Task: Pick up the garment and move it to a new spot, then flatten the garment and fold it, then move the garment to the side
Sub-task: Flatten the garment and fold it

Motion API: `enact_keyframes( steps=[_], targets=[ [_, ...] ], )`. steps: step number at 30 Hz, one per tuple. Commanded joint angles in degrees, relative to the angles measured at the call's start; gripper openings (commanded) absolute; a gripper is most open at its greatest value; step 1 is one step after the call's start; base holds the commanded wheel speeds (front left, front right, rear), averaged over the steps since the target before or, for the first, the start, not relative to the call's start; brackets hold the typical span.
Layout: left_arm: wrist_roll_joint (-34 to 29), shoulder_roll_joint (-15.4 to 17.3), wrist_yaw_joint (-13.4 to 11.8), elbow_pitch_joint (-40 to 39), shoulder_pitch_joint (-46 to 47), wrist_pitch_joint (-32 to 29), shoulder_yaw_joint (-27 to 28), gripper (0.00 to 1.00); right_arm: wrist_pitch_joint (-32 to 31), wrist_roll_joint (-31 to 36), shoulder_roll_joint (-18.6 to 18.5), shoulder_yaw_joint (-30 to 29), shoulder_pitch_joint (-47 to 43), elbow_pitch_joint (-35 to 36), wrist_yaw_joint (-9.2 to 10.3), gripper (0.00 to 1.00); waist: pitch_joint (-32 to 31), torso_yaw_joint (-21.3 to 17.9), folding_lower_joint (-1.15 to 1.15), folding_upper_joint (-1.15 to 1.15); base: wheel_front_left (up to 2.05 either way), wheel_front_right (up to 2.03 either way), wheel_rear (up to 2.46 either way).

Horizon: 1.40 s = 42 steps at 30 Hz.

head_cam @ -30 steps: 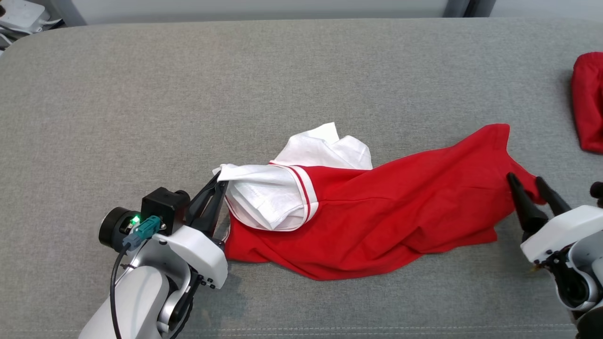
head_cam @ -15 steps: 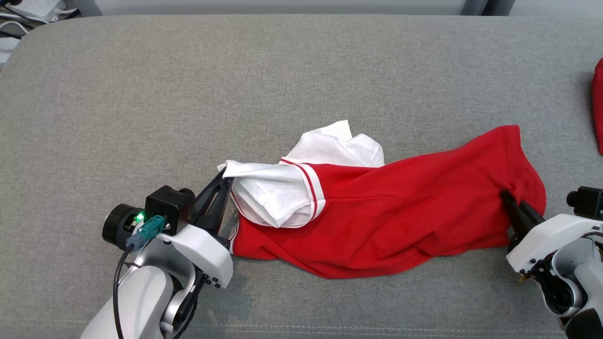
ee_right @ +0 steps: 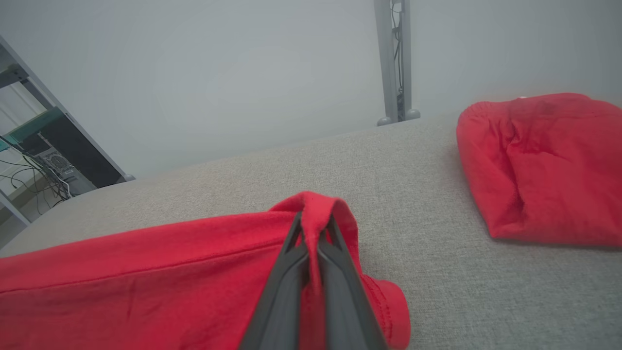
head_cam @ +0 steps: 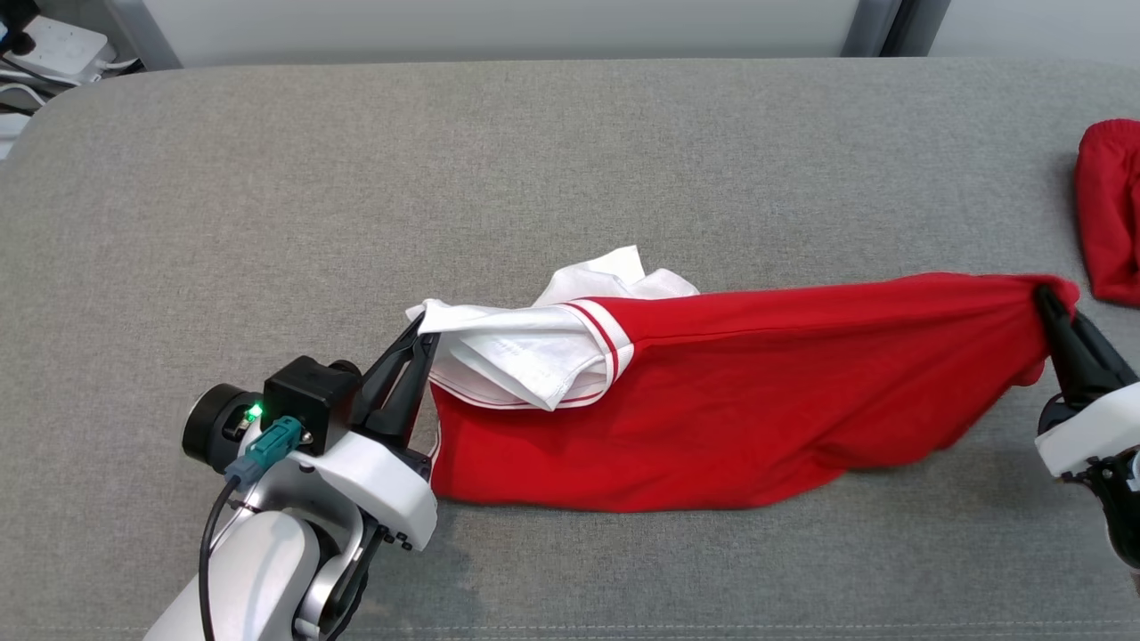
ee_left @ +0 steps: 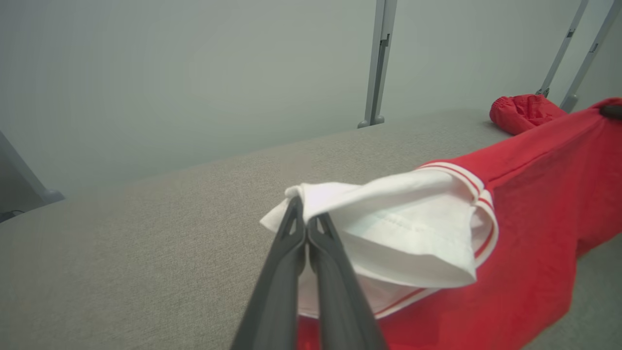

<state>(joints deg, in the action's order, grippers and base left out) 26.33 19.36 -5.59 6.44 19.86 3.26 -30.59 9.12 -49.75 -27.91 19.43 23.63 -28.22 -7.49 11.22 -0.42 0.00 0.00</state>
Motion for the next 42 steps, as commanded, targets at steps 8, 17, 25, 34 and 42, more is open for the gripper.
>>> enact_keyframes(
  steps=[8, 17, 25, 34, 42],
  targets=[
    [-0.34, 2.40, -0.85, -4.34, 0.62, -0.55, 2.24, 0.00, -2.38, 3.35, -2.01, -5.57, -4.78, 13.08, 0.00, 0.00, -1.01, -0.39, 0.00, 0.00, 0.00, 0.00, 0.00],
    [2.20, 4.00, 0.36, -7.40, -0.58, -4.68, 1.66, 0.00, -10.82, 7.91, 0.62, -13.56, -10.05, 17.14, 0.00, 0.00, -1.64, 0.28, 0.00, 0.00, 0.00, 0.00, 0.00],
    [5.39, 5.27, 1.95, -11.21, 1.28, -4.33, 4.46, 0.00, -12.49, 9.25, 2.04, -14.47, -7.05, 20.18, 0.00, 0.00, -3.18, 0.23, 0.00, 0.00, 0.00, 0.00, 0.00],
    [9.59, 9.94, 6.33, -14.94, 18.07, -9.51, 10.88, 0.00, -15.71, 6.20, -2.88, -11.99, 9.28, 22.13, 0.00, 0.00, -11.56, -0.49, 0.00, 0.00, 0.00, 0.00, 0.00],
    [22.77, 10.67, 4.56, -25.41, 19.05, -18.03, 17.09, 0.00, -22.52, -3.55, -6.19, -19.09, 7.66, 32.62, 0.00, 0.00, -13.18, -1.46, 0.00, 0.00, 0.00, 0.00, 0.00]
  ],
)
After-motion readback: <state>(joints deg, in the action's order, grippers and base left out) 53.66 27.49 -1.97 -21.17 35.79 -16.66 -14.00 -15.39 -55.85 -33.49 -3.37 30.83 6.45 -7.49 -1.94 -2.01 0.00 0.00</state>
